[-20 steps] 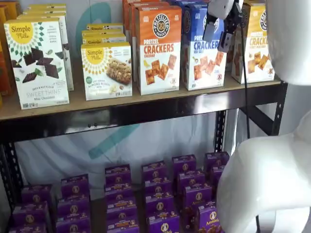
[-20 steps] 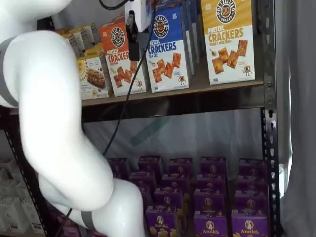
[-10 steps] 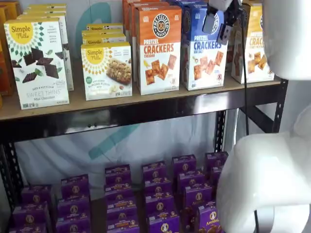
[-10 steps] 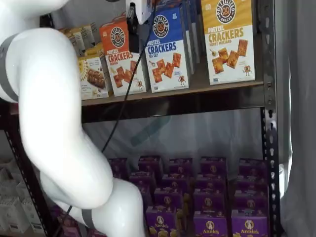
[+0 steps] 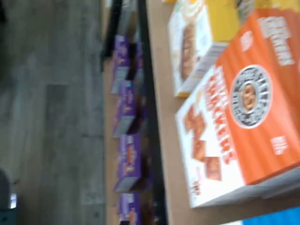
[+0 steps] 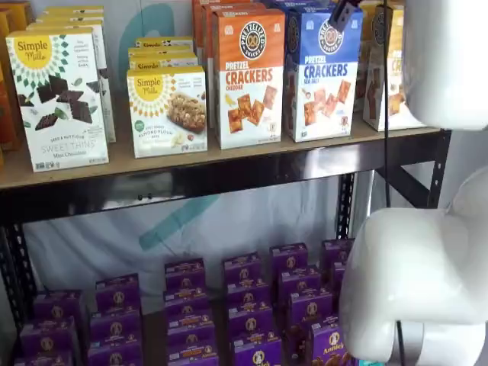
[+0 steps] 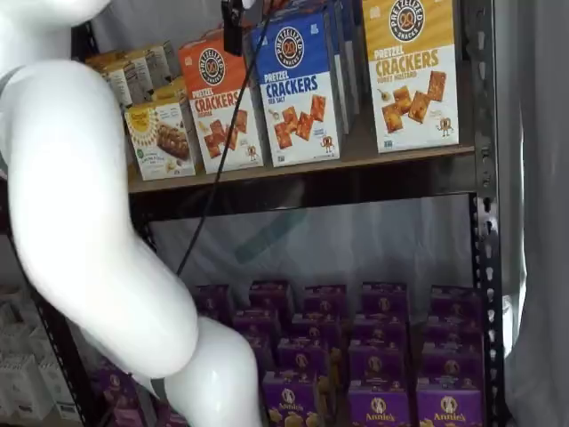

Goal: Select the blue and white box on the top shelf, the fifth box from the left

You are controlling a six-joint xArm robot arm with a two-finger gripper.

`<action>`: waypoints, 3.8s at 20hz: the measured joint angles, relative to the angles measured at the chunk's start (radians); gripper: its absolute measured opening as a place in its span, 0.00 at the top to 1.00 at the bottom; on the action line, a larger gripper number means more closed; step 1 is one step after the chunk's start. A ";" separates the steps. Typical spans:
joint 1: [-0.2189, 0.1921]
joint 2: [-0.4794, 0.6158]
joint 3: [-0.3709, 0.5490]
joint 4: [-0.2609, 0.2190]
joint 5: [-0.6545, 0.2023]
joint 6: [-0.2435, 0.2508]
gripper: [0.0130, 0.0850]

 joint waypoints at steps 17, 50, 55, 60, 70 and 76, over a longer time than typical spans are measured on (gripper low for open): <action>0.080 0.056 0.007 -0.070 -0.250 -0.001 0.00; 0.127 0.246 -0.160 -0.182 -0.202 -0.004 0.00; 0.145 0.242 -0.148 -0.215 -0.217 -0.002 0.00; 0.163 0.244 -0.148 -0.245 -0.207 0.006 0.00; 0.194 0.289 -0.215 -0.322 -0.104 0.020 0.00; 0.206 0.291 -0.214 -0.341 -0.097 0.025 0.00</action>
